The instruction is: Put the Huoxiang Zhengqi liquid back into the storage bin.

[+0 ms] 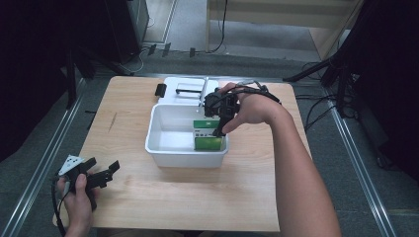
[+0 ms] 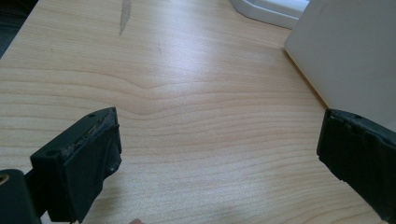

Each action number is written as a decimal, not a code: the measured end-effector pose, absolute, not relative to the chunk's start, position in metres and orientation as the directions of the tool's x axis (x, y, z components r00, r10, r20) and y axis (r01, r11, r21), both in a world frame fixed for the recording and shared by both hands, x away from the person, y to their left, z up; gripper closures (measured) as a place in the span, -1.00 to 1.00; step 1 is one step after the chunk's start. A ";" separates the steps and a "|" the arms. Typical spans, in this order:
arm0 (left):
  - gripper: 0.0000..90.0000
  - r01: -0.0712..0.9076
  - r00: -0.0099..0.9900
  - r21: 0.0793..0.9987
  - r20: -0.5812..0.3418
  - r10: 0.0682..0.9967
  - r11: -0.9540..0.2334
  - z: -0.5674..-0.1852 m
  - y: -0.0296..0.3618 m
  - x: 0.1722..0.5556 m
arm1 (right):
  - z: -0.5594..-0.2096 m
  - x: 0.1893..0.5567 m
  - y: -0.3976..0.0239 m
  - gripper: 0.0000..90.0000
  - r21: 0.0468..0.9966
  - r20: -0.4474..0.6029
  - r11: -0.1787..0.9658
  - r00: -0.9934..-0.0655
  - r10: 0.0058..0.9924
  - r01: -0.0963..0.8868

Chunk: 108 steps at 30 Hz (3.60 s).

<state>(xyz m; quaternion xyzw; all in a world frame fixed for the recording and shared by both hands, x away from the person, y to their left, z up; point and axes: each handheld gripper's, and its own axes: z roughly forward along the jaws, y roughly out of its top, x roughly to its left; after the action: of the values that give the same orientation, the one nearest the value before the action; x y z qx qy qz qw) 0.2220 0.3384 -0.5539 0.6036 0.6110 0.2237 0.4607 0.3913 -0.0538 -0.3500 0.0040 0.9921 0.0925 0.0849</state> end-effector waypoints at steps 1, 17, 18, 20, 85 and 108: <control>-0.99 0.531 0.153 0.830 -0.292 0.944 0.171 -0.554 0.338 0.222 | -0.349 0.390 -0.056 -0.39 0.186 -0.163 0.982 -0.986 0.035 0.005; -0.99 0.525 0.156 0.833 -0.295 0.943 0.173 -0.554 0.338 0.222 | -0.344 0.385 -0.115 -0.45 0.449 -0.132 0.870 -0.948 0.290 0.204; -0.99 0.525 0.156 0.833 -0.295 0.943 0.174 -0.554 0.338 0.222 | -0.345 0.384 -0.119 -0.45 0.460 -0.132 0.862 -0.944 0.303 0.213; -0.99 0.524 0.154 0.833 -0.298 0.942 0.178 -0.554 0.338 0.222 | -0.347 0.382 -0.125 -0.45 0.482 -0.123 0.844 -0.936 0.329 0.233; -0.99 0.551 0.167 0.824 -0.266 0.949 0.134 -0.554 0.332 0.227 | -0.524 0.269 -0.320 0.46 0.912 0.089 0.122 -0.478 0.874 0.392; -0.99 0.559 0.157 0.815 -0.287 0.945 0.155 -0.554 0.333 0.230 | -0.540 0.223 -0.352 -0.98 0.886 0.219 -0.085 -0.249 0.943 0.456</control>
<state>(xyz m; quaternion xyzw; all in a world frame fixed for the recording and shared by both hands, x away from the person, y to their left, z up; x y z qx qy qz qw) 0.2297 0.3330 -0.5543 0.6136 0.6128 0.2148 0.4492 0.2231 -0.3522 -0.5402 0.5579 0.6270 0.4810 0.2535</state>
